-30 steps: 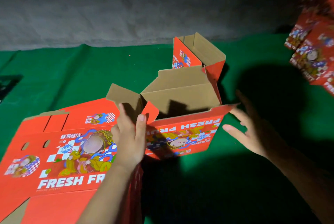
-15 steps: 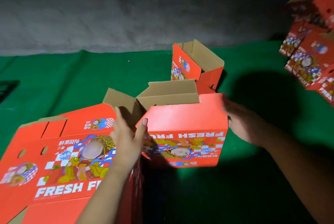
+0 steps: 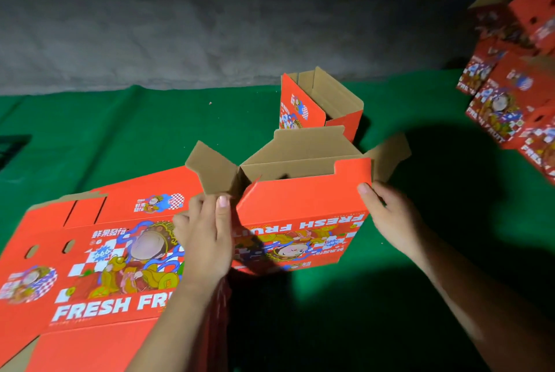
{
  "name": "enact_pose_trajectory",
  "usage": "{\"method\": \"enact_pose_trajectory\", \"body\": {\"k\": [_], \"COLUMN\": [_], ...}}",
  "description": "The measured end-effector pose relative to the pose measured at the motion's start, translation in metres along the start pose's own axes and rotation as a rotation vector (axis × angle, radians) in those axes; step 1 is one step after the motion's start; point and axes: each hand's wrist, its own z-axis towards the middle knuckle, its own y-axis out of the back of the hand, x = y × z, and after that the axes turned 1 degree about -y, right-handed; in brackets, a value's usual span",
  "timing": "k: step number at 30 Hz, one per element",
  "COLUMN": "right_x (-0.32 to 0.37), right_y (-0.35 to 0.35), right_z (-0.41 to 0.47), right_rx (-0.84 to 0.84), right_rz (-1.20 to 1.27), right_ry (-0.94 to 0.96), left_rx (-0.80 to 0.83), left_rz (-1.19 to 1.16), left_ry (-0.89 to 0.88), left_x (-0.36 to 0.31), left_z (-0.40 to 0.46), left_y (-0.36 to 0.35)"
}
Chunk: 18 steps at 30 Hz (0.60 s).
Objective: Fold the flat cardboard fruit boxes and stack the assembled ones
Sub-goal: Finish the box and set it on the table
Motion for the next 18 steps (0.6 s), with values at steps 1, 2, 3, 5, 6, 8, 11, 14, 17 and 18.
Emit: {"method": "enact_pose_trajectory", "body": {"k": [1, 2, 3, 5, 6, 8, 11, 14, 17, 18], "right_x": [0.002, 0.004, 0.005, 0.007, 0.007, 0.004, 0.0, -0.003, -0.004, -0.006], "right_y": [-0.007, -0.012, -0.016, -0.018, -0.017, -0.015, -0.014, -0.017, -0.017, -0.017], "right_z": [-0.005, -0.008, -0.009, -0.009, -0.008, -0.006, -0.012, -0.017, -0.02, -0.022], "right_rx": [-0.027, -0.042, -0.04, -0.018, -0.003, 0.01, -0.037, -0.058, -0.076, -0.089], "right_rz": [0.021, 0.037, 0.06, 0.116, 0.143, 0.189, 0.251, 0.262, 0.31, 0.336], "right_ry": [-0.043, -0.054, -0.053, -0.06, -0.065, -0.065, -0.051, -0.058, -0.059, -0.042], "left_rx": [0.055, 0.119, 0.18, 0.28, 0.322, 0.39, 0.444, 0.396, 0.399, 0.397], "left_rz": [0.053, 0.097, 0.138, 0.253, 0.315, 0.427, 0.431, 0.308, 0.464, 0.522], "left_ry": [0.014, 0.061, 0.121, 0.187, 0.191, 0.199, 0.231, 0.252, 0.221, 0.216], "left_x": [-0.003, -0.006, -0.008, -0.011, -0.015, -0.022, -0.029, -0.032, -0.033, -0.033], "left_z": [0.003, 0.006, 0.01, 0.018, 0.022, 0.029, 0.031, 0.027, 0.025, 0.025], "left_y": [0.003, 0.007, 0.011, 0.016, 0.018, 0.019, 0.017, 0.017, 0.017, 0.018]}}
